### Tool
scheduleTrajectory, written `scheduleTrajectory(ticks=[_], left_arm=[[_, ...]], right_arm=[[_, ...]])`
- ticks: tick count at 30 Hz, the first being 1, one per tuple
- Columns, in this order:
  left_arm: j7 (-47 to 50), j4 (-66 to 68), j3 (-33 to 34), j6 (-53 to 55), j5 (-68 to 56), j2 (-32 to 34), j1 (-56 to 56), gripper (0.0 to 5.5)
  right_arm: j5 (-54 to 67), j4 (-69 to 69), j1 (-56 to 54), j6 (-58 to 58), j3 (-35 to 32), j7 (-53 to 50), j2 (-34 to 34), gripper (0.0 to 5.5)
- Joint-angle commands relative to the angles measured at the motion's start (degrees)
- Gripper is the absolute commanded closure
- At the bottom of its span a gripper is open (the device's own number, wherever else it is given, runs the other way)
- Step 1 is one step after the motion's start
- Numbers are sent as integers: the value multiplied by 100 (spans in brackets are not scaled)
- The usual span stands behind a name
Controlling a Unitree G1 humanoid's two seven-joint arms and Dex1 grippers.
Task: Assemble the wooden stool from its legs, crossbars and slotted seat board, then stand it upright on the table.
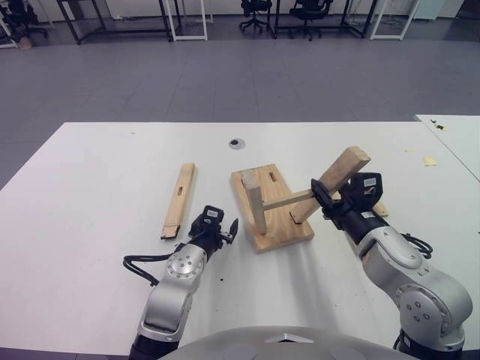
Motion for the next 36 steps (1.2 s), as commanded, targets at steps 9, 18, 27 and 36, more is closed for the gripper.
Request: scheduleTrajectory(ticks=[9, 18, 27, 36], left_arm=[[544, 588, -185, 25, -5, -725, -161, 152], [793, 674, -133, 132, 118, -962, -1311, 152], [630, 198, 40, 217, 258, -480, -1343, 152], [66, -1231, 1849, -139, -725, 78, -1964, 152]], right_arm=[[48, -32, -192, -426, 63, 1603, -935, 240], [-536, -111, -58, -528, 763, 1812, -1307, 240], [230, 346, 10, -566, -592, 1161, -11, 240], [1890, 618, -3341, -892, -2000, 202, -668, 240]])
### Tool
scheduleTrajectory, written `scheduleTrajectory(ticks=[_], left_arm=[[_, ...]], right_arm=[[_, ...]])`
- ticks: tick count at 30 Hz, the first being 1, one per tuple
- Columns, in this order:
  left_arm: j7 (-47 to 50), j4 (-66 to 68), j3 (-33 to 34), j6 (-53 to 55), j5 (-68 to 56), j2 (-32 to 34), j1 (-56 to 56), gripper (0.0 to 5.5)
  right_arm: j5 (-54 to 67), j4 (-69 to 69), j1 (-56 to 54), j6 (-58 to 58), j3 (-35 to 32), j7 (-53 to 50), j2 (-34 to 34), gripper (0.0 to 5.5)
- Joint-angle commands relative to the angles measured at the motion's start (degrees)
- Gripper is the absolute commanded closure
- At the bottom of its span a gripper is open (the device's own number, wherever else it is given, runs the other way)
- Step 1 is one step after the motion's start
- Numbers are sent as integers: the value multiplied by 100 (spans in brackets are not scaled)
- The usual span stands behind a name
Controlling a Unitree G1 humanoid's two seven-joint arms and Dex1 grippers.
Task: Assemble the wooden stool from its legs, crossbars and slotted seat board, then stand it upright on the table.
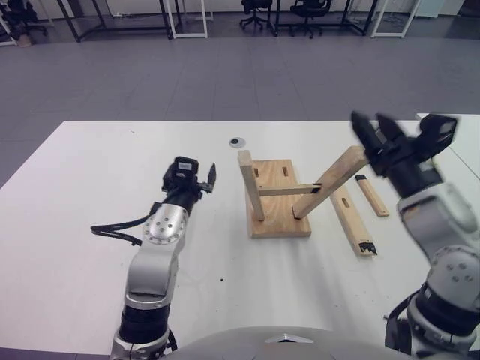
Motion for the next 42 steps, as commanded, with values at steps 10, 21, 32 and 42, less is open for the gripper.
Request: scheduleTrajectory(ticks=[10, 21, 32, 42], left_arm=[[-185, -519, 571, -474, -1701, -542, -1354, 152], [457, -497, -3, -515, -1199, -725, -564, 152], [1260, -1079, -1011, -784, -664, -1269, 740, 152], [1812, -988, -1586, -455, -493, -1427, 433, 152]], right_arm=[[642, -189, 911, 1054, 2464, -1085, 25, 240], [809, 6, 816, 599, 2167, -918, 410, 240], [64, 1746, -805, 67, 500, -60, -1741, 240], [-337, -8, 589, 1203, 913, -987, -1353, 240]])
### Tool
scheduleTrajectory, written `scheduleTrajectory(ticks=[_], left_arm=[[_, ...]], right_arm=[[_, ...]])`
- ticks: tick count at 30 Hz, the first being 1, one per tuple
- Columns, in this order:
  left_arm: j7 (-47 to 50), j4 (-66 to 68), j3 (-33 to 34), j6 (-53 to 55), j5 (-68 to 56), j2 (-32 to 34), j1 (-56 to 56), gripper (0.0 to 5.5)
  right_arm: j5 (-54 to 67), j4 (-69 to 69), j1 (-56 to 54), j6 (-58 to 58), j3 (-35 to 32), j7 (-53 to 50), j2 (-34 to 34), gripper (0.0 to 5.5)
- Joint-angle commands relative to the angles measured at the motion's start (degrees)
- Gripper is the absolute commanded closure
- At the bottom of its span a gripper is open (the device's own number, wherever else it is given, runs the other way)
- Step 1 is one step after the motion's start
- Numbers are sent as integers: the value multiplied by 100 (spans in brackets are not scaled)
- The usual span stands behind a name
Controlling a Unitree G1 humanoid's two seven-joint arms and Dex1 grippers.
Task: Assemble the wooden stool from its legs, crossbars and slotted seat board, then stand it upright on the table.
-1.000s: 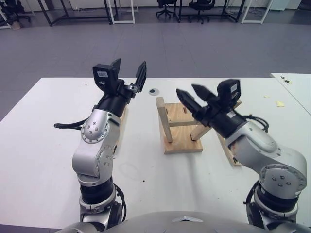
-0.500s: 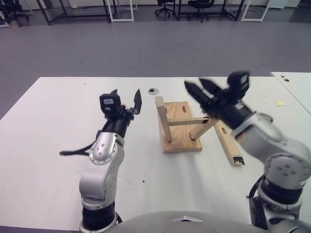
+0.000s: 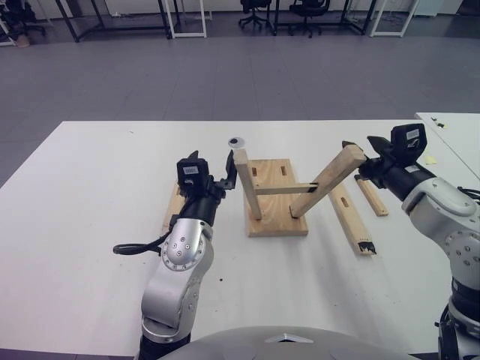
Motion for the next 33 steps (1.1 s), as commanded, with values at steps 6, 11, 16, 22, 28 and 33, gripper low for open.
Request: scheduleTrajectory(ticks=[6, 11, 16, 22, 28, 33], left_arm=[[23, 66, -884, 384, 462, -121, -700, 152], [-288, 284, -1307, 496, 663, -54, -947, 152], [-451, 418, -1088, 386, 777, 18, -1009, 152], [-962, 250, 355, 122, 738, 797, -1098, 152], [-1873, 858, 1745, -714, 591, 1948, 257, 152], [-3015, 1660, 1974, -2460, 1065, 3403, 1747, 152]], right_arm=[[-134, -1026, -836, 1449, 666, -446, -328, 240], [-372, -1321, -1493, 1432, 1321, 84, -474, 240], [-656, -1363, -1330, 1404, 1466, 302, -322, 240], [-1519, -627, 152, 611, 1079, 933, -594, 240], [-1412, -1445, 31, -651, 1878, 2701, -867, 240], [-962, -1533, -12, -1082, 1666, 3251, -740, 240]])
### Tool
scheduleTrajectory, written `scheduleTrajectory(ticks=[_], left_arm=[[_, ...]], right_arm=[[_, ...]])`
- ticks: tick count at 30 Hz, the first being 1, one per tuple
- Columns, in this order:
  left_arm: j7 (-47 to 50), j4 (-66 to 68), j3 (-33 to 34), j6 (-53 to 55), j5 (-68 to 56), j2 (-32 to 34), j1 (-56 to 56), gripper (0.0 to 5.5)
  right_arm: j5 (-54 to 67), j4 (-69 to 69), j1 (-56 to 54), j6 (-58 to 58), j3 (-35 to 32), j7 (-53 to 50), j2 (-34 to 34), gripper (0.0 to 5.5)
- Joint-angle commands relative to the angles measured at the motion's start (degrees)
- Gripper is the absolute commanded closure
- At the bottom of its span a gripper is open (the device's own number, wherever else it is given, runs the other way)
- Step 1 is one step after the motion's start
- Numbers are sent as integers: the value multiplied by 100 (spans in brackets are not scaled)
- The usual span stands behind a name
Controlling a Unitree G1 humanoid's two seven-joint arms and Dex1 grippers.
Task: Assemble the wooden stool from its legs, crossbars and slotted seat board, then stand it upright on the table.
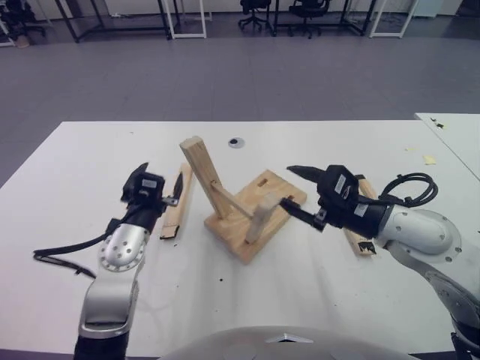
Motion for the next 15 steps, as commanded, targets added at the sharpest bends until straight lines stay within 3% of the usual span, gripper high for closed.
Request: scheduleTrajectory(ticks=[1, 4, 9, 11, 15], left_arm=[[-885, 415, -320, -1199, 383, 911, 644, 152], [-1795, 967, -1237, -1791, 921, 1542, 332, 152], [-2319, 2387, -2389, -1961, 2091, 1697, -766, 152], [-2117, 2901, -2584, -2200, 2225, 1435, -1235, 152], [-1792, 3672, -2692, -2564, 2228, 837, -2529, 152]], right_arm=[[-464, 693, -111, -307, -189, 181, -207, 240], [-2531, 3240, -441, -1324, 796, 187, -760, 240], [-4367, 7475, -1481, -3381, 2666, 978, 336, 240], [-4626, 7972, -1572, -3944, 2961, 1418, 453, 240], [-3791, 6204, -676, -4274, 2701, 3190, -576, 240]])
